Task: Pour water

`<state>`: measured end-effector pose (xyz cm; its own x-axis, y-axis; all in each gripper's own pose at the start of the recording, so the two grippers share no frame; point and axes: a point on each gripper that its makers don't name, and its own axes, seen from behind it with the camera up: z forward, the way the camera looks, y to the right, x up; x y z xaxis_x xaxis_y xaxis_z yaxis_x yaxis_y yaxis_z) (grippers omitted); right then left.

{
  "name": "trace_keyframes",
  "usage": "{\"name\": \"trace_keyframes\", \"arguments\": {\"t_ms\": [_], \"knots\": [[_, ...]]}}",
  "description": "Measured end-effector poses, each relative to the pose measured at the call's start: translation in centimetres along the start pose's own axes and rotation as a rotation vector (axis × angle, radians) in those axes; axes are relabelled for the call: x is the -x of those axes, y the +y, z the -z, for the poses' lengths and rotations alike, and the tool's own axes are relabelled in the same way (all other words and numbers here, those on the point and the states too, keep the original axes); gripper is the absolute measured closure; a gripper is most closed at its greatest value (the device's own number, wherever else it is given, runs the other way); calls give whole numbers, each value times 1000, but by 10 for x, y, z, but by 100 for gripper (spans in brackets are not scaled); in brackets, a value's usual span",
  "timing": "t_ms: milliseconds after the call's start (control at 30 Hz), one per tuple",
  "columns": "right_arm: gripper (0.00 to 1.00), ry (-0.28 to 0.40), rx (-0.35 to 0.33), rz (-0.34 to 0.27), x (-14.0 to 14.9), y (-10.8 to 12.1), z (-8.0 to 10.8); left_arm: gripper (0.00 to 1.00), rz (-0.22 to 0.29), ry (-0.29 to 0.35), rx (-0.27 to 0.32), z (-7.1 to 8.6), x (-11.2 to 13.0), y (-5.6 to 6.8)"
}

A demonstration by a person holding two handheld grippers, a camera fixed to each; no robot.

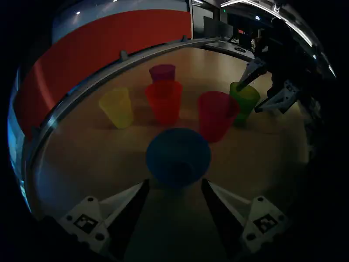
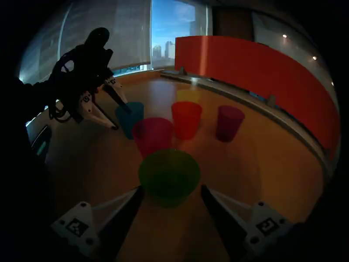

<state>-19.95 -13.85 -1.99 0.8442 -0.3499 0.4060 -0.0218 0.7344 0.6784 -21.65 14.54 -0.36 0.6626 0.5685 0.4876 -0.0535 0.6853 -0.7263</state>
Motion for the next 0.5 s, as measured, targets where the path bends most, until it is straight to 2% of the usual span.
{"name": "trace_keyframes", "arguments": {"t_ms": [300,500], "knots": [[0,33,52,-32,4,-1,24,12,35,27,-57,24,12,-4],[0,51,92,-43,5,-1,42,12,65,57,-86,42,16,0]]}}
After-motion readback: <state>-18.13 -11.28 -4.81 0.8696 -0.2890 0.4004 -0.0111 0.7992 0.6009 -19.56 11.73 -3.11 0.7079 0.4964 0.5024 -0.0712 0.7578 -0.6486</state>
